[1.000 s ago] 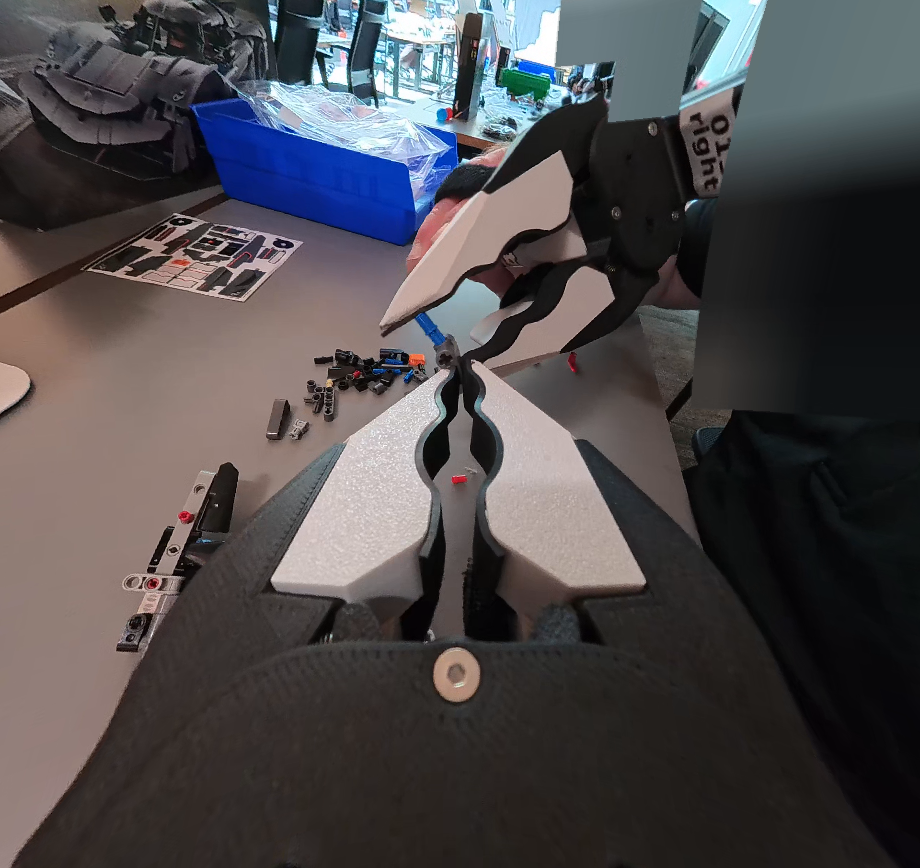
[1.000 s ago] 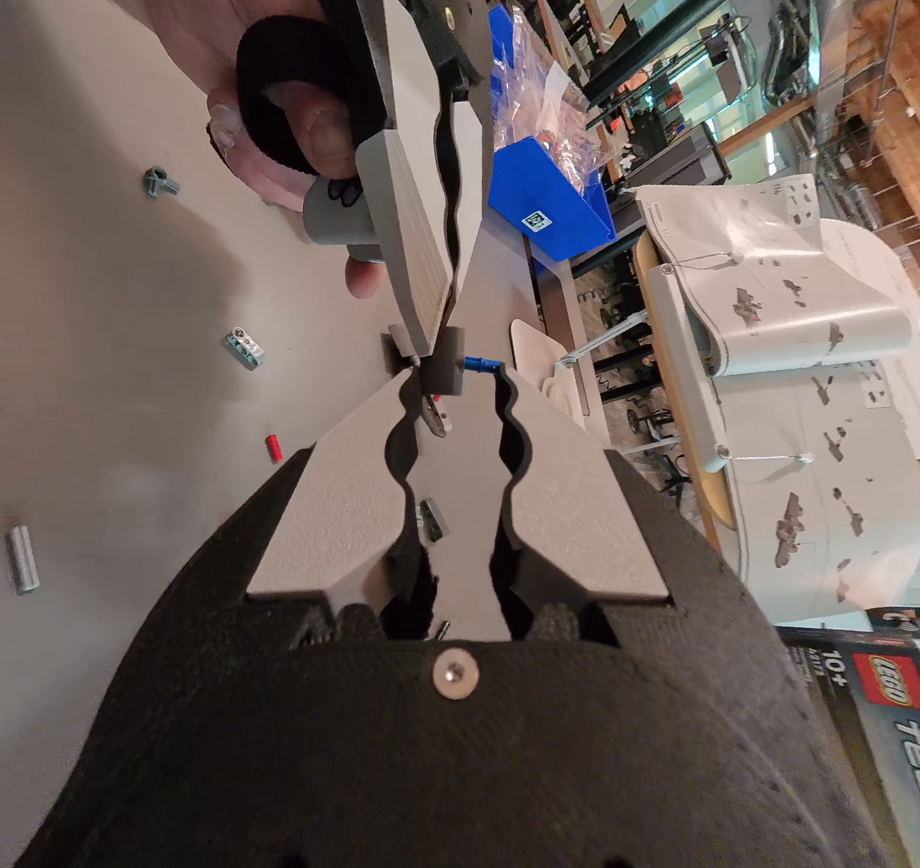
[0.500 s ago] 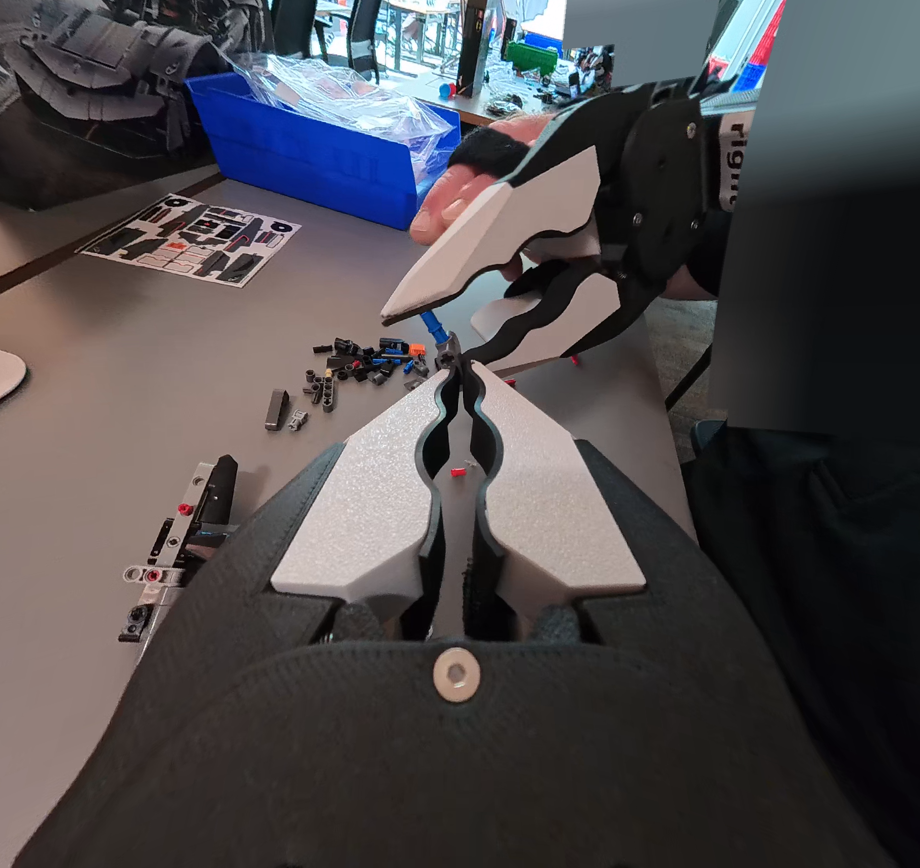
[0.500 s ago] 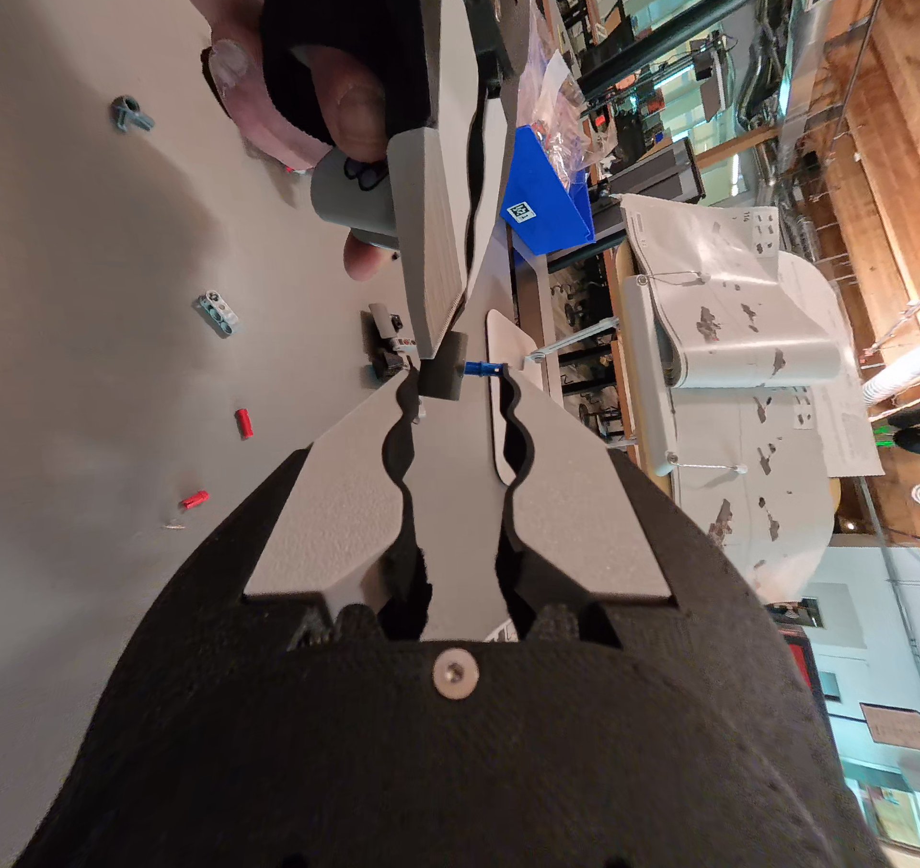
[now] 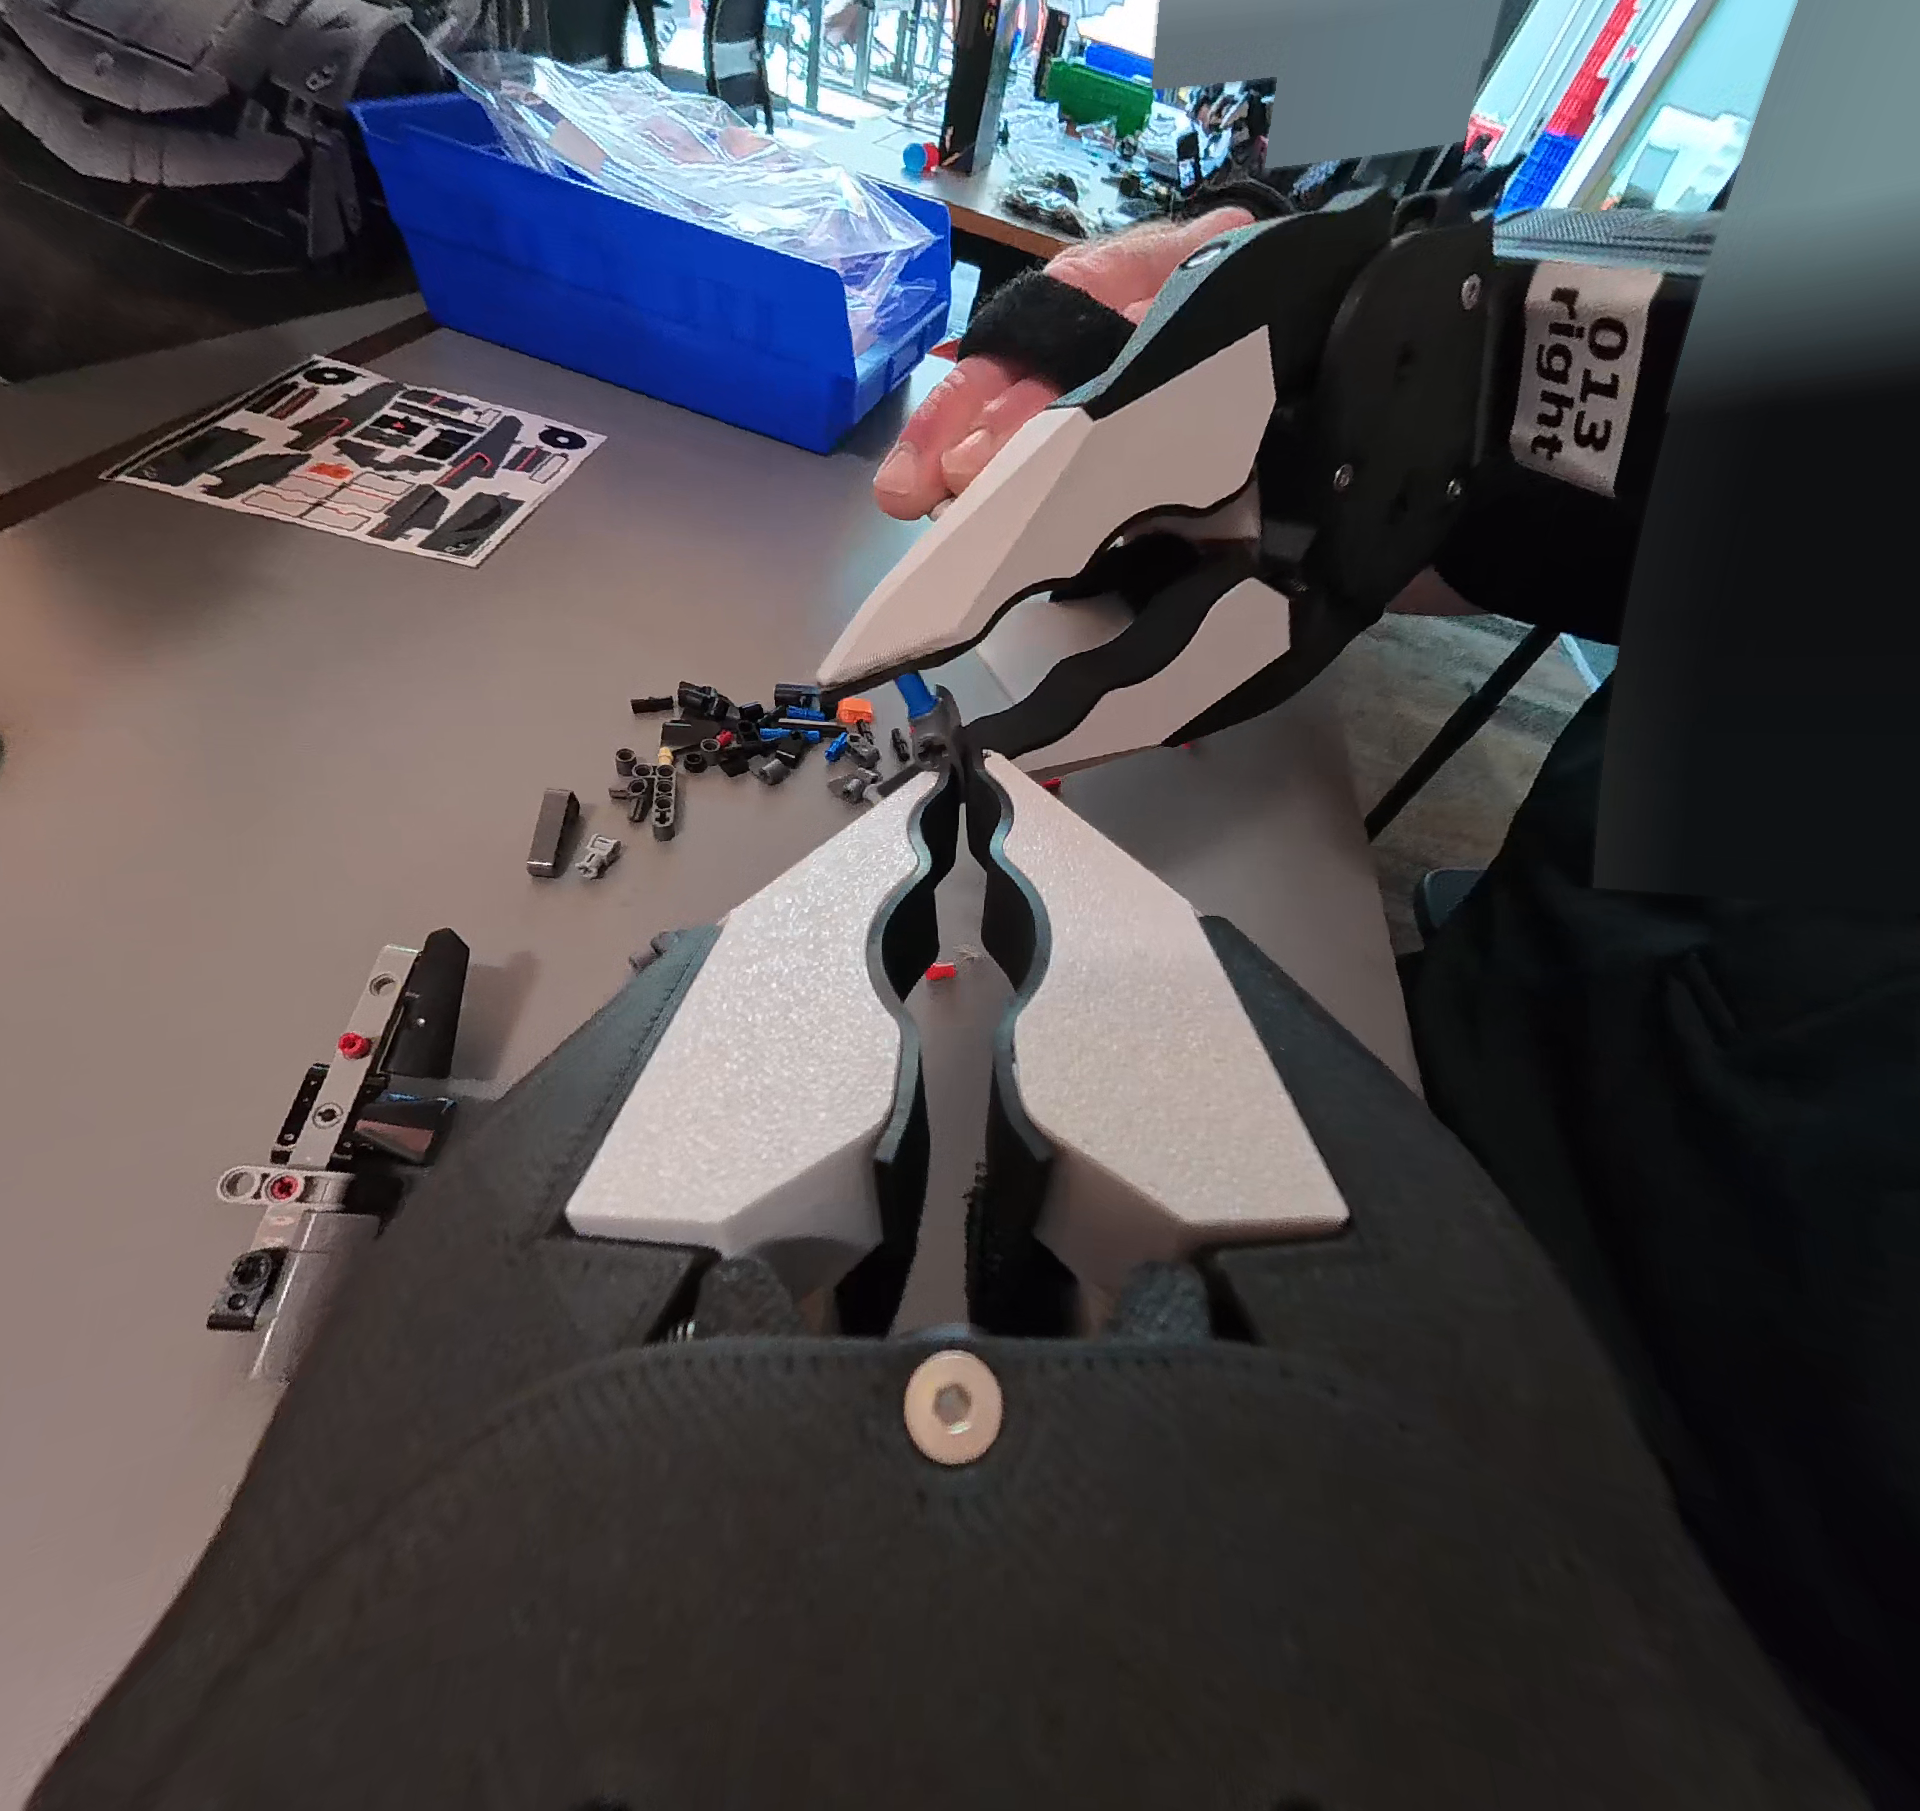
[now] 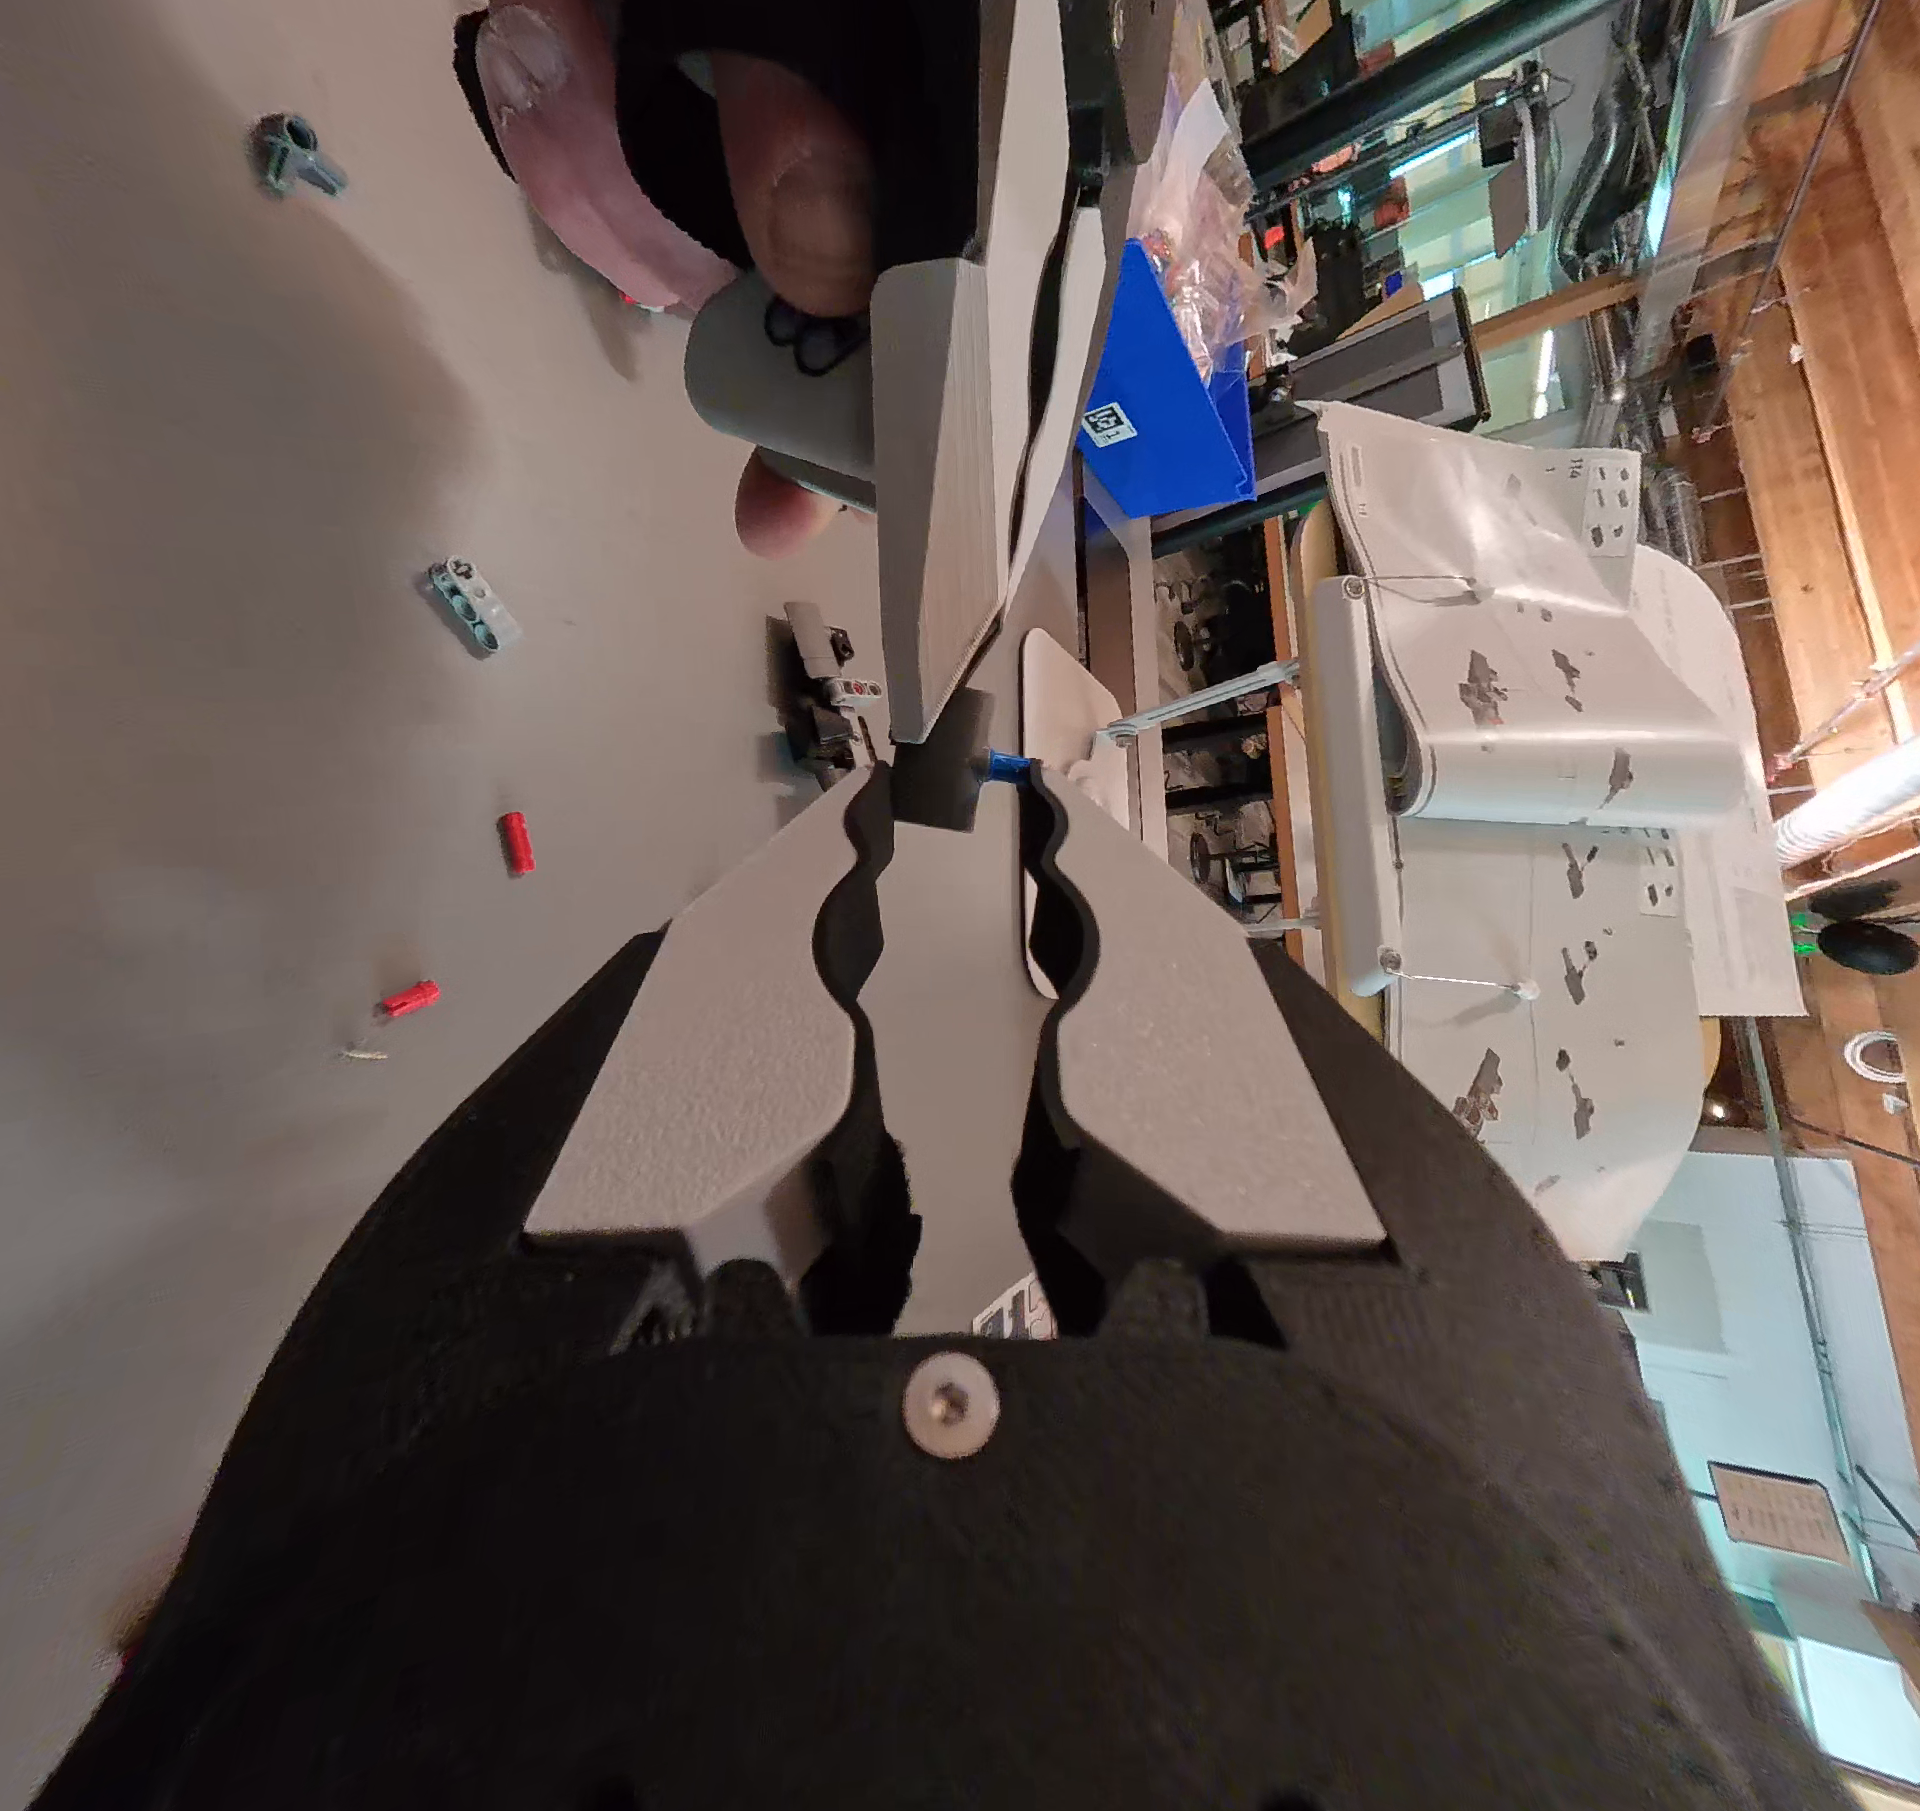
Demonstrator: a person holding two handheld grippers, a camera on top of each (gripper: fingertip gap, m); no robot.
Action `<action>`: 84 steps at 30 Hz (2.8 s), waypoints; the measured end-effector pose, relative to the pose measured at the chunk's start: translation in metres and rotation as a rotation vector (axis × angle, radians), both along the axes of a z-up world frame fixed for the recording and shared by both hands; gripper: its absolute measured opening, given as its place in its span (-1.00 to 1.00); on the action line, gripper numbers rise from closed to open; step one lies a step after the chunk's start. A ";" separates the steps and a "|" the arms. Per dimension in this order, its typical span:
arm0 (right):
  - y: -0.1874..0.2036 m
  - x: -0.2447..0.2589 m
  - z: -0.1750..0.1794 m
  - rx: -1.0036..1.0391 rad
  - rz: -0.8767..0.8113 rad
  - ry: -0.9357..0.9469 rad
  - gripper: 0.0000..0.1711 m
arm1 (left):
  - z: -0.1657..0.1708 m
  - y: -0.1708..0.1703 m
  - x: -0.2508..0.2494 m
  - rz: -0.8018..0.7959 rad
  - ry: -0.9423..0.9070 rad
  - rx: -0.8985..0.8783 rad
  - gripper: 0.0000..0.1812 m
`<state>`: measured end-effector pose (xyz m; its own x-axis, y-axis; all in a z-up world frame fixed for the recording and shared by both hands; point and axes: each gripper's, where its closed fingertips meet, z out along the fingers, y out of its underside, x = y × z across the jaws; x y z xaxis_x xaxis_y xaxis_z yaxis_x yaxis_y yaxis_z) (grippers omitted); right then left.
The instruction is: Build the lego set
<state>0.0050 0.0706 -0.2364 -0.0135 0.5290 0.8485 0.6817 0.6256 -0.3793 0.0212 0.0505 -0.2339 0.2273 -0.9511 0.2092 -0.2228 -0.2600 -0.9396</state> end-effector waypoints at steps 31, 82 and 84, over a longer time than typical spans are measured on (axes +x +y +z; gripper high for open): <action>-0.098 0.041 0.048 -0.866 0.100 0.377 -0.84 | 0.026 -0.083 0.022 -0.153 0.264 0.412 -1.00; -0.100 0.061 -0.107 -0.857 -0.118 -0.136 -0.85 | -0.082 -0.113 -0.029 -0.123 0.444 0.101 -1.00; -0.100 0.060 -0.116 -0.909 -0.109 -0.174 -0.85 | -0.087 -0.112 -0.030 -0.144 0.467 0.099 -1.00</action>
<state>0.0654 -0.0297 -0.3525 -0.0128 0.9951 0.0985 0.8127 0.0677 -0.5788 -0.0089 -0.0617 -0.3207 0.1401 -0.9898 0.0238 -0.6528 -0.1104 -0.7495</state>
